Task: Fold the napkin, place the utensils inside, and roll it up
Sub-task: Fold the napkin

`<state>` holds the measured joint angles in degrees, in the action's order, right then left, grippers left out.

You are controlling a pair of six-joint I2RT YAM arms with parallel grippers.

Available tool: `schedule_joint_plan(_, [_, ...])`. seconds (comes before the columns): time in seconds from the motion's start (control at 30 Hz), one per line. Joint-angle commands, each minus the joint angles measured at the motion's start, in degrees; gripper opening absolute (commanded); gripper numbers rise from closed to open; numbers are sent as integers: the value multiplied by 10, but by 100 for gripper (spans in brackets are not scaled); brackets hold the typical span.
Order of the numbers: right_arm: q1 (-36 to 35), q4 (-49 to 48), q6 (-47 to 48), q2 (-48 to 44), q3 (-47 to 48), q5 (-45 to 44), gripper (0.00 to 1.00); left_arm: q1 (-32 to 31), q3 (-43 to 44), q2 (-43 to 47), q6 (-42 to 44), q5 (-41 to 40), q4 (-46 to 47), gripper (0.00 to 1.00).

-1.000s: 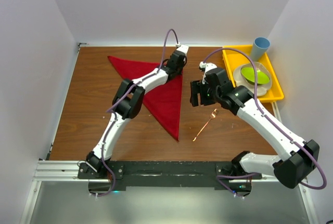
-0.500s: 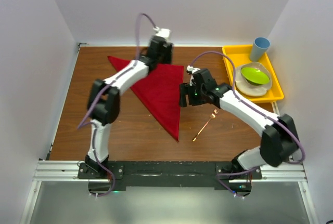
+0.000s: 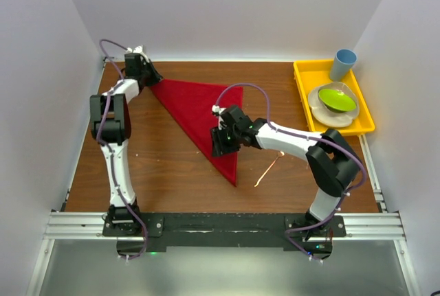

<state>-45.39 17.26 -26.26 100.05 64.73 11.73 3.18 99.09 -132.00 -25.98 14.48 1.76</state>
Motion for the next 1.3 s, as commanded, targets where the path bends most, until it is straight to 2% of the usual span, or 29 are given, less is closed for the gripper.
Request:
schedule_joint_plan(0.0, [6,-11,0,-5,12,0,42,2,103,-48,-30,34,4,3])
schedule_joint_plan(0.17, [6,-27,-21,-10,-14,-2,40,20,96,-60,-41,-7,-1,3])
schedule_joint_plan(0.3, [8,-33,-23,-6,-21,-2,40,39,88,-76,-46,-2,-11,3])
schedule_joint_plan(0.47, [11,-42,-24,8,-28,7,40,45,46,-48,-36,-2,14,3])
schedule_joint_plan(1.0, [13,-85,-45,-7,-136,11,38,65,59,-83,-18,-4,0,4])
schedule_joint_plan(1.17, [8,-19,-21,-61,-107,-17,38,66,67,-82,-15,-5,-17,4])
schedule_joint_plan(1.27, [4,11,-7,-89,-67,-21,43,66,62,-77,-15,-2,-17,4])
